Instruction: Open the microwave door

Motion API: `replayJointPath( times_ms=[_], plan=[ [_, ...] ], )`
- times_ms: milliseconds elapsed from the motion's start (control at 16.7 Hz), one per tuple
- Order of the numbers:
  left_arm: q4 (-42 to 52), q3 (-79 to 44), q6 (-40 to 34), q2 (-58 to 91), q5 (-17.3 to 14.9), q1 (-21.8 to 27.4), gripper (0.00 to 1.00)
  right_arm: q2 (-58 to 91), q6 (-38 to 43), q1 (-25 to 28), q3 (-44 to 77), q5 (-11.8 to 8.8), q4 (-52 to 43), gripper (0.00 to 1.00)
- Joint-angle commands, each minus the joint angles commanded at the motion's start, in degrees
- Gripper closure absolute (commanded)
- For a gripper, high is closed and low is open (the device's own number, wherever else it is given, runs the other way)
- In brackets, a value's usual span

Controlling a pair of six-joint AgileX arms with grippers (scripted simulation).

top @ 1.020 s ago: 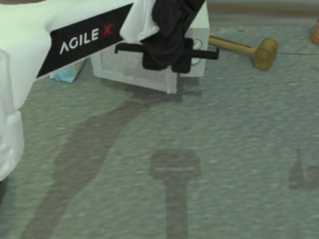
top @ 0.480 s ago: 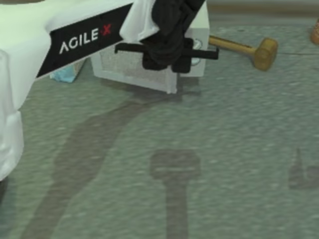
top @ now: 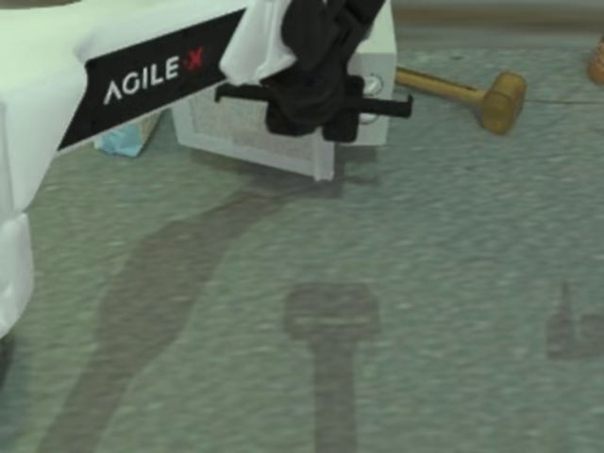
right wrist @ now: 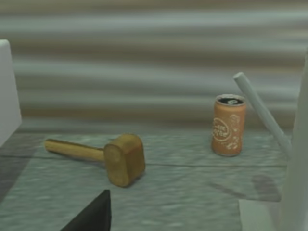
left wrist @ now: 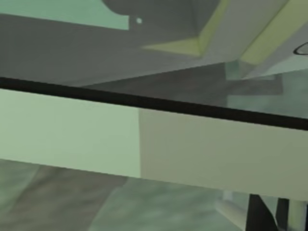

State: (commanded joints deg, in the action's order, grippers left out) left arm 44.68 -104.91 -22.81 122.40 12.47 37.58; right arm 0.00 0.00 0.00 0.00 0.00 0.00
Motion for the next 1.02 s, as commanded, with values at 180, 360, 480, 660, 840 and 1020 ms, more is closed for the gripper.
replayJointPath(
  times_ms=[180, 360, 480, 660, 840, 1020],
  plan=[
    [-2.09, 4.4, 3.16, -2.75, -1.4, -0.63, 1.0, 0.0, 0.0, 0.0, 0.0, 0.0, 0.0, 0.0],
    [-3.1, 6.19, 4.53, -4.01, -2.03, -0.88, 1.0, 0.0, 0.0, 0.0, 0.0, 0.0, 0.0, 0.0],
    [-3.1, 6.19, 4.53, -4.01, -2.03, -0.88, 1.0, 0.0, 0.0, 0.0, 0.0, 0.0, 0.0, 0.0],
    [-3.1, 6.19, 4.53, -4.01, -2.03, -0.88, 1.0, 0.0, 0.0, 0.0, 0.0, 0.0, 0.0, 0.0],
    [-3.1, 6.19, 4.53, -4.01, -2.03, -0.88, 1.0, 0.0, 0.0, 0.0, 0.0, 0.0, 0.0, 0.0],
    [-3.1, 6.19, 4.53, -4.01, -2.03, -0.88, 1.0, 0.0, 0.0, 0.0, 0.0, 0.0, 0.0, 0.0]
  ],
)
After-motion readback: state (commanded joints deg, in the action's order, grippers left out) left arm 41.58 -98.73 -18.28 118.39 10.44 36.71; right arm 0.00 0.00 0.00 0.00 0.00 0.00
